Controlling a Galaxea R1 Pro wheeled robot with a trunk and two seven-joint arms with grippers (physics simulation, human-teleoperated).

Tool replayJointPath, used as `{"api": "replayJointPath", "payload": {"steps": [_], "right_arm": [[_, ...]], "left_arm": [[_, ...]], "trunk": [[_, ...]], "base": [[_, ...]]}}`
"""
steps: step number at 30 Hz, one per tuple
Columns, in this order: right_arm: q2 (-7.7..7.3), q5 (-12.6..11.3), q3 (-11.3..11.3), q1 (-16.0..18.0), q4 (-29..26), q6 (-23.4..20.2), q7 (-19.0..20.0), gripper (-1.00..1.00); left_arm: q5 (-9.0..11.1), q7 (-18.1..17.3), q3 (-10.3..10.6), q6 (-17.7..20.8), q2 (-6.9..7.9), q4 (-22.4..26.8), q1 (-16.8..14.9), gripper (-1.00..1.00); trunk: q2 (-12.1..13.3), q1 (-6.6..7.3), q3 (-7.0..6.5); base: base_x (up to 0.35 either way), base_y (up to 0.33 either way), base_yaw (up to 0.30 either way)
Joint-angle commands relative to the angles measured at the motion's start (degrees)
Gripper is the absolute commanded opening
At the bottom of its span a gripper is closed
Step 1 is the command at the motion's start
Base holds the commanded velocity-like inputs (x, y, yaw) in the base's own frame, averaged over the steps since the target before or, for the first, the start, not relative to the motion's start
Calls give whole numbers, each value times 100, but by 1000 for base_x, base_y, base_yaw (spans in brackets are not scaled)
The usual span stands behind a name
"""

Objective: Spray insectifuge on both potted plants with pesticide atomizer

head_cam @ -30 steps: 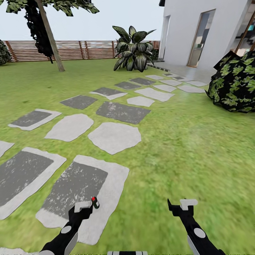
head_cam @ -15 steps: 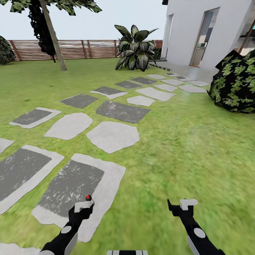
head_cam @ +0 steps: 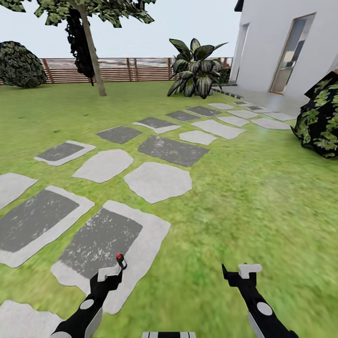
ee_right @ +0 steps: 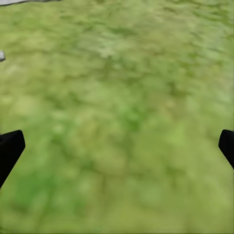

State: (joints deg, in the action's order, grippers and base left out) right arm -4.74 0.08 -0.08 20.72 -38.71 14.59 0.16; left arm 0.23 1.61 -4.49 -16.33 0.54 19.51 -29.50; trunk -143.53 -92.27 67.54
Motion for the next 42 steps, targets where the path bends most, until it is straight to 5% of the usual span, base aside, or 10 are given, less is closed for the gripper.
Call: {"api": "replayJointPath", "payload": {"steps": [1,16,29,42], "right_arm": [[-1,1,-1,2,3,17,2,100],[-1,1,-1,2,3,17,2,100],[8,1,8,2,3,9,2,100],[8,1,8,2,3,9,2,100]], "left_arm": [[2,6,-7,-19,1,-4,-3,100],[3,6,-8,-19,15,-1,-12,100],[6,6,-8,-20,26,0,-11,100],[12,6,-16,-20,51,0,-12,100]], "trunk": [[-1,1,4],[-1,1,4],[-1,1,20],[-19,-33,413]], "base": [[134,-6,14],[285,-89,1],[28,-15,18],[0,0,63]]}}
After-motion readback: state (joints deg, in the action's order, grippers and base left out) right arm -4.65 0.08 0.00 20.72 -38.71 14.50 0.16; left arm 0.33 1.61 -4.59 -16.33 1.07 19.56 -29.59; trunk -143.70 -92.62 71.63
